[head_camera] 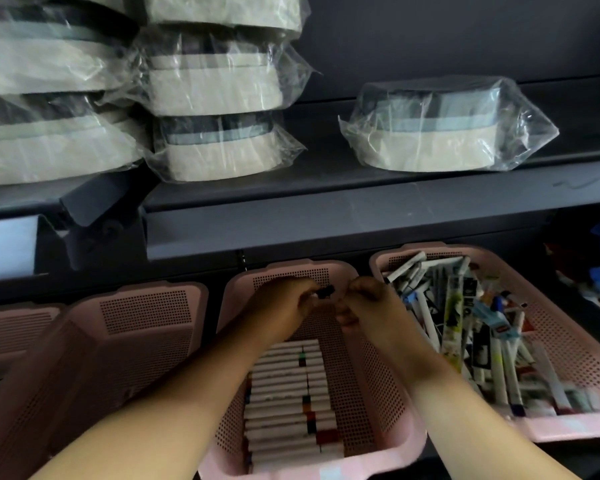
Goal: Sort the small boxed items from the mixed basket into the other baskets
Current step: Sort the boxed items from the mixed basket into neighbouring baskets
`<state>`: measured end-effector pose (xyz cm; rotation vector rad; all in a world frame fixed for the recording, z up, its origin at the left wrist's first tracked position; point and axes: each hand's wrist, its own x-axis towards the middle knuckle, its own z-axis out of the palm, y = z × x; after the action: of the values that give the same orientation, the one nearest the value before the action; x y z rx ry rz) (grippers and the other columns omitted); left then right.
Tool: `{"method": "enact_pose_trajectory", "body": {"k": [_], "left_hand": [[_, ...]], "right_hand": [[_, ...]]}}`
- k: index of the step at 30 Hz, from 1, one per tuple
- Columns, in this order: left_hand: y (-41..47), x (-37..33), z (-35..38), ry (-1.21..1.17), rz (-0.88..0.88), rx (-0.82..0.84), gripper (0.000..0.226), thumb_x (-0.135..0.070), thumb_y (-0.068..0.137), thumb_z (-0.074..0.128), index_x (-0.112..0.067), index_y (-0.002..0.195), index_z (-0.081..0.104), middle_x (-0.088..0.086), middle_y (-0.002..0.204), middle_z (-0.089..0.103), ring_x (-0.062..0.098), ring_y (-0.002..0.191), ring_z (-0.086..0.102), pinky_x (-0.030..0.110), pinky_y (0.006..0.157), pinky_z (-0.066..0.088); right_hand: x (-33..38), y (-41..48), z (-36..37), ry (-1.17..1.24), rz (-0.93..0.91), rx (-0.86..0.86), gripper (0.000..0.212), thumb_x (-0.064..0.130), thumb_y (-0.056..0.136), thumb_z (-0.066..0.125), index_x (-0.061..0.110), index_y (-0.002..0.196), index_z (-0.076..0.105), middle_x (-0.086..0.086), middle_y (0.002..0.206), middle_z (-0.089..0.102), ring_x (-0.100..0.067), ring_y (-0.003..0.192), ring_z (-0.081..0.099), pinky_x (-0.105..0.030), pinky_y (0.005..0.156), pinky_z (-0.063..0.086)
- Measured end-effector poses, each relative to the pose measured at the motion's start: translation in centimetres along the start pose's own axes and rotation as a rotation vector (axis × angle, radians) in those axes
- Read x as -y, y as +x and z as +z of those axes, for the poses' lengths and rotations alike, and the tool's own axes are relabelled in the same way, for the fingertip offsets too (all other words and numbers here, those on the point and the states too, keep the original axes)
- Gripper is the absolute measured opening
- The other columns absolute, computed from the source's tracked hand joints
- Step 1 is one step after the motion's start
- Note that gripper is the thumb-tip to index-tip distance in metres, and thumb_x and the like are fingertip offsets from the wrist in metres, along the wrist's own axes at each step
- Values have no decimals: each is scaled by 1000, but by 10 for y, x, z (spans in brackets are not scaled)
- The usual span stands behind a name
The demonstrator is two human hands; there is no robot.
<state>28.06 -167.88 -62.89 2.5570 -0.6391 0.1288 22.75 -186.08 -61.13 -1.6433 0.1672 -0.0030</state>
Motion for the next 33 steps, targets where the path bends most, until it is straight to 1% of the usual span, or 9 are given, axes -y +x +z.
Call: {"method": "enact_pose_trajectory", "body": {"k": [4, 8, 14, 20, 25, 27, 29, 31, 33], "left_hand": [[-4, 21, 10, 162, -183, 244, 18, -30, 101, 58, -31, 102, 76, -8, 102, 72, 12, 91, 66, 37, 89, 57], [-13, 26, 19, 174, -220, 329, 23, -24, 103, 56, -27, 105, 78, -7, 115, 72, 13, 103, 64, 27, 93, 50], [-17, 26, 18, 134, -193, 311, 30, -21, 107, 52, -31, 123, 74, -10, 130, 68, 10, 114, 60, 20, 91, 37], [-14, 7, 13, 130, -119, 223, 28, -20, 103, 51, -29, 108, 77, -8, 111, 73, 13, 98, 66, 29, 91, 55], [5, -46, 17, 90, 67, 59, 18, -23, 96, 58, -31, 102, 73, -9, 102, 72, 15, 95, 68, 35, 82, 57], [12, -74, 24, 66, 115, 42, 23, -26, 96, 59, -32, 113, 73, -5, 114, 71, 18, 102, 66, 36, 86, 56], [18, -102, 34, 27, 157, 44, 22, -28, 97, 61, -31, 117, 72, -5, 115, 70, 18, 101, 65, 36, 85, 56], [22, -128, 48, -8, 205, 61, 23, -29, 97, 61, -31, 117, 71, -7, 115, 70, 17, 103, 66, 34, 84, 55], [24, -152, 63, -30, 233, 98, 25, -29, 96, 61, -31, 119, 71, -7, 118, 70, 16, 107, 65, 32, 87, 54]], "right_hand": [[-4, -2, -11, -70, -36, -10, 13, 4, 95, 55, -4, 93, 66, -25, 83, 69, -19, 63, 64, -26, 56, 51], [-6, -6, -16, -89, -75, 21, 13, 1, 93, 54, -5, 88, 64, -13, 72, 64, -18, 61, 60, -27, 56, 48], [-9, -3, -15, -129, -93, 23, 13, 2, 93, 56, 1, 84, 66, -24, 77, 66, -17, 61, 62, -27, 56, 49], [-6, -4, -28, -218, -151, -25, 16, 0, 85, 60, 11, 76, 67, -17, 72, 68, -21, 63, 62, -33, 60, 48], [5, -5, -58, -169, -110, -78, 17, -13, 88, 50, -4, 77, 59, -19, 68, 54, -21, 55, 51, -25, 50, 41], [3, -6, -80, -259, -132, -120, 19, -9, 88, 51, -4, 76, 64, -12, 66, 60, -17, 56, 55, -28, 54, 45], [-1, -8, -105, -372, -120, -173, 27, 3, 91, 57, 17, 72, 70, -2, 72, 70, -17, 69, 65, -36, 70, 55], [1, -13, -131, -475, -56, -239, 19, 16, 95, 59, 25, 80, 68, -5, 94, 75, -22, 86, 67, -40, 86, 56], [1, -20, -158, -622, 3, -223, 13, 23, 100, 55, 22, 99, 68, -10, 116, 71, -24, 99, 65, -39, 96, 51]]}}
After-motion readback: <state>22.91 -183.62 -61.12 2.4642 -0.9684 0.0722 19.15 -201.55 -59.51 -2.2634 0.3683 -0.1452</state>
